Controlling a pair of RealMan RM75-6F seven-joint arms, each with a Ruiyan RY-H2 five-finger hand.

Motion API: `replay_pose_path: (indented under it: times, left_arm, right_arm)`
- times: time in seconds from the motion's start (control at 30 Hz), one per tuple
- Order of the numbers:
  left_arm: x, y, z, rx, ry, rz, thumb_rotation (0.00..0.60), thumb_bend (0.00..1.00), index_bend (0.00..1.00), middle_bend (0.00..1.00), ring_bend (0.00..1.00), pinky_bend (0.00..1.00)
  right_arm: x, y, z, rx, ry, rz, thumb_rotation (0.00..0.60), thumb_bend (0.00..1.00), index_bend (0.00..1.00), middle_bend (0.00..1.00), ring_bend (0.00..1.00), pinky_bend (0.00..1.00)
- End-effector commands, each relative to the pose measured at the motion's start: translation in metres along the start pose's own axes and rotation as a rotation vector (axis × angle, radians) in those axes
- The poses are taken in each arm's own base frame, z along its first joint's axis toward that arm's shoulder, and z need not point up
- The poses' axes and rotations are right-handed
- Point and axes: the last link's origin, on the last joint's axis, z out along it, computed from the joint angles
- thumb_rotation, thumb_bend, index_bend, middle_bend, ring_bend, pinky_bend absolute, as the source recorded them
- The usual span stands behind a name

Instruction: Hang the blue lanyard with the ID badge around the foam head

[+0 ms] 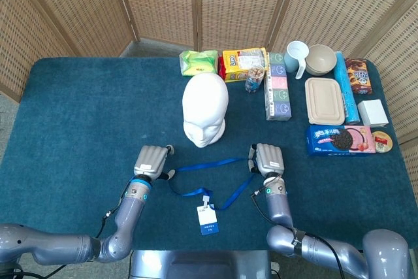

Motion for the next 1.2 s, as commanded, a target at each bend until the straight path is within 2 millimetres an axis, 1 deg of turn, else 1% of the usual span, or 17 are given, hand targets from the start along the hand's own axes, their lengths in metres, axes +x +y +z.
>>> replay_pose_path:
  times: [0.03, 0.4, 1.0, 1.2]
  left_arm:
    - [0.000, 0.004, 0.000, -0.005, -0.019, -0.031, 0.485, 0.28, 0.31, 0.79, 1.00, 1.00]
    - [-0.008, 0.012, 0.001, 0.001, -0.051, -0.039, 0.486, 0.28, 0.31, 0.80, 1.00, 1.00]
    - [-0.012, 0.011, 0.001, 0.008, -0.049, -0.019, 0.484, 0.37, 0.34, 0.83, 1.00, 1.00]
    - [-0.012, 0.012, 0.001, 0.008, -0.044, -0.019, 0.485, 0.41, 0.38, 0.84, 1.00, 1.00]
  right_arm:
    - [0.000, 0.000, 0.000, 0.001, -0.001, 0.001, 0.600, 0.53, 0.59, 1.00, 1.00, 1.00]
    - [0.000, 0.003, 0.000, -0.005, -0.003, 0.005, 0.600, 0.53, 0.59, 1.00, 1.00, 1.00]
    - [-0.001, 0.004, 0.000, -0.006, -0.011, 0.018, 0.600, 0.54, 0.59, 1.00, 1.00, 1.00]
    - [-0.001, 0.004, 0.000, -0.006, -0.014, 0.023, 0.600, 0.54, 0.59, 1.00, 1.00, 1.00]
